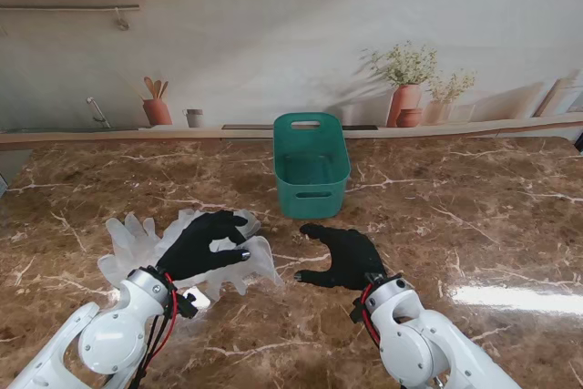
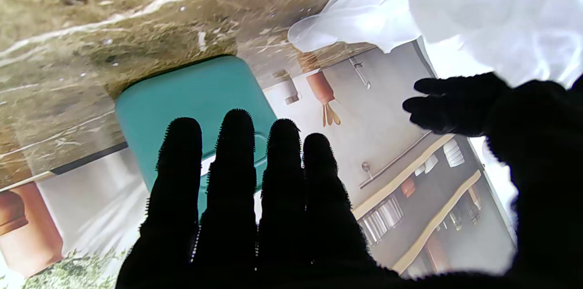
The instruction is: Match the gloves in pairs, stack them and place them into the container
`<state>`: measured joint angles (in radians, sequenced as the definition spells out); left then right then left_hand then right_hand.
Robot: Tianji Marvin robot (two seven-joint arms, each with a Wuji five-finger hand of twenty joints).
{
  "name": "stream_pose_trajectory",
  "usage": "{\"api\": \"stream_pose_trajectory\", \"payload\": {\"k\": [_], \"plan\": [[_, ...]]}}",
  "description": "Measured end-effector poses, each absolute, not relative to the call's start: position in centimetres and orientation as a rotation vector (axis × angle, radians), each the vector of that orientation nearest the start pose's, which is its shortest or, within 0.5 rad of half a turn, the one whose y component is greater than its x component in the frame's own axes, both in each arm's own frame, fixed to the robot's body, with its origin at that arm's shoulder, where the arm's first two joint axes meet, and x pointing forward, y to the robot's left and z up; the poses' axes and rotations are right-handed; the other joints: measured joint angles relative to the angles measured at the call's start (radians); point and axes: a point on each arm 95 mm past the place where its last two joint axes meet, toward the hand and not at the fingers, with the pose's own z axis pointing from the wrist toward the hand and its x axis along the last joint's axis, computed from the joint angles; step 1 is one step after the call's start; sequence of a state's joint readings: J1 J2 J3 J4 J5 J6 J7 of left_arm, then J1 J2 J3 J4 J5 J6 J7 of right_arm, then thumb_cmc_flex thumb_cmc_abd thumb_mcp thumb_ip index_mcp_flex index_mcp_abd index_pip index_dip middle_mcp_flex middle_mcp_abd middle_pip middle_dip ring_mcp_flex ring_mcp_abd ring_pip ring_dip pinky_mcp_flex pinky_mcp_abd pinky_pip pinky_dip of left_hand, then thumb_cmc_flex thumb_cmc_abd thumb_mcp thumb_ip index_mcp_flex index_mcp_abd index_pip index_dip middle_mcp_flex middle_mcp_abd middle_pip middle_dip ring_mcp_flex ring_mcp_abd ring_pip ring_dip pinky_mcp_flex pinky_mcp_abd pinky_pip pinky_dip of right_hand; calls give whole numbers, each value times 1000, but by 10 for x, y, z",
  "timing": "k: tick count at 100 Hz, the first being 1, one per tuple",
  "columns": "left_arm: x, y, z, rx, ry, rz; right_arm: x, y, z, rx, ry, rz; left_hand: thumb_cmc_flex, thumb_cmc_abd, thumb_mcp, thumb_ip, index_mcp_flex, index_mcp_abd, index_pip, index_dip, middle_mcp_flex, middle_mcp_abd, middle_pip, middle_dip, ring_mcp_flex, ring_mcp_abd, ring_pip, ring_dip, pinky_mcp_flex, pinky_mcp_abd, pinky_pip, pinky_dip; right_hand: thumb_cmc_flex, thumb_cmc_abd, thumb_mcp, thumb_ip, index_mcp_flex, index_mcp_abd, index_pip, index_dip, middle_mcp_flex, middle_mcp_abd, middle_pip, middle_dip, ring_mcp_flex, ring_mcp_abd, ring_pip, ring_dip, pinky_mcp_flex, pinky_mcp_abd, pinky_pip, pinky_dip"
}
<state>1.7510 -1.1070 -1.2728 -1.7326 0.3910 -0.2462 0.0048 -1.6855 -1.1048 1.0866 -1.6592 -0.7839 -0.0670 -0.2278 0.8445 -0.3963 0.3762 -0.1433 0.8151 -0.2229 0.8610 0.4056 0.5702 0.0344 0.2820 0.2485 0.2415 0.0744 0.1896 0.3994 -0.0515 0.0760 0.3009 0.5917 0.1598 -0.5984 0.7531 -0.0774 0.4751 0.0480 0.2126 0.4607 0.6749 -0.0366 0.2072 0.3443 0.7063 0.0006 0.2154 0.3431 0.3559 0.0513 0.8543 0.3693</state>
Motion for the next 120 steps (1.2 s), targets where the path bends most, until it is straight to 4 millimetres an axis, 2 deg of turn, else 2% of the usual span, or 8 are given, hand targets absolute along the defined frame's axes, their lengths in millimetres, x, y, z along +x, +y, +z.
{"api": "stream_pose_trajectory", "payload": {"k": [51,67,80,92,98,104,108,120], "plan": [[343,-35,-314,-1673,1088,-2210,327,81,-355,1331,1467,1948,0,0,0,0,0,0,0,1,0,2,1,16,0,0,0,15,-7,11,0,14,-63,-21,20,0,-127,48,-25,26,-151,16,6,-4,-99,37,-16,6,-66,48,-77,52],[342,-37,-314,-1683,1063,-2220,320,84,-353,1204,1411,1959,0,0,0,0,0,0,0,2,0,2,1,24,0,0,0,16,-8,14,0,24,-63,-23,25,0,-127,55,-26,30,-152,16,6,-4,-99,38,-16,6,-66,49,-75,77],[342,-39,-314,-1693,1062,-2229,320,92,-358,1163,1396,1970,0,0,0,0,0,0,0,2,0,2,1,25,0,0,0,22,-8,21,0,25,50,-24,-42,1,-86,40,18,79,-100,16,49,-4,-91,37,6,6,-37,49,-71,128],[342,-39,-314,-1693,1073,-2228,322,91,-357,1122,1212,2027,0,0,0,0,0,0,0,2,0,2,1,25,0,0,0,25,-8,21,0,25,229,-21,-141,2,131,-158,211,200,42,-16,147,64,6,13,74,50,13,45,-15,179],[342,-38,-314,-1695,1077,-2226,323,92,-354,1135,1141,2049,0,-2,0,0,0,0,-1,2,0,2,1,26,0,0,0,26,-8,21,0,25,331,5,-201,1,248,-279,388,173,134,-39,176,104,53,-3,113,75,30,40,19,204],[342,-37,-314,-1693,1078,-2221,325,91,-352,1177,1097,2081,0,-10,1,0,0,0,-1,1,0,2,1,26,0,0,0,26,-8,22,0,27,305,-1,114,-127,369,-372,612,51,246,-62,205,143,87,-19,157,103,48,33,68,239],[342,-36,-315,-1688,1081,-2216,326,90,-349,1197,1072,2112,0,-27,9,0,0,0,-1,0,0,2,1,27,0,0,0,26,-8,23,0,36,293,3,211,-166,407,-386,656,17,290,-70,216,157,102,-26,182,114,56,32,82,247],[342,-35,-315,-1675,1091,-2203,324,87,-339,1229,1055,2163,-1,-92,107,-1,0,0,0,-13,53,3,3,51,28,4,16,45,-8,35,12,52,280,-5,267,-191,426,-386,685,0,354,-75,248,199,134,-26,248,165,73,32,118,266]]}}
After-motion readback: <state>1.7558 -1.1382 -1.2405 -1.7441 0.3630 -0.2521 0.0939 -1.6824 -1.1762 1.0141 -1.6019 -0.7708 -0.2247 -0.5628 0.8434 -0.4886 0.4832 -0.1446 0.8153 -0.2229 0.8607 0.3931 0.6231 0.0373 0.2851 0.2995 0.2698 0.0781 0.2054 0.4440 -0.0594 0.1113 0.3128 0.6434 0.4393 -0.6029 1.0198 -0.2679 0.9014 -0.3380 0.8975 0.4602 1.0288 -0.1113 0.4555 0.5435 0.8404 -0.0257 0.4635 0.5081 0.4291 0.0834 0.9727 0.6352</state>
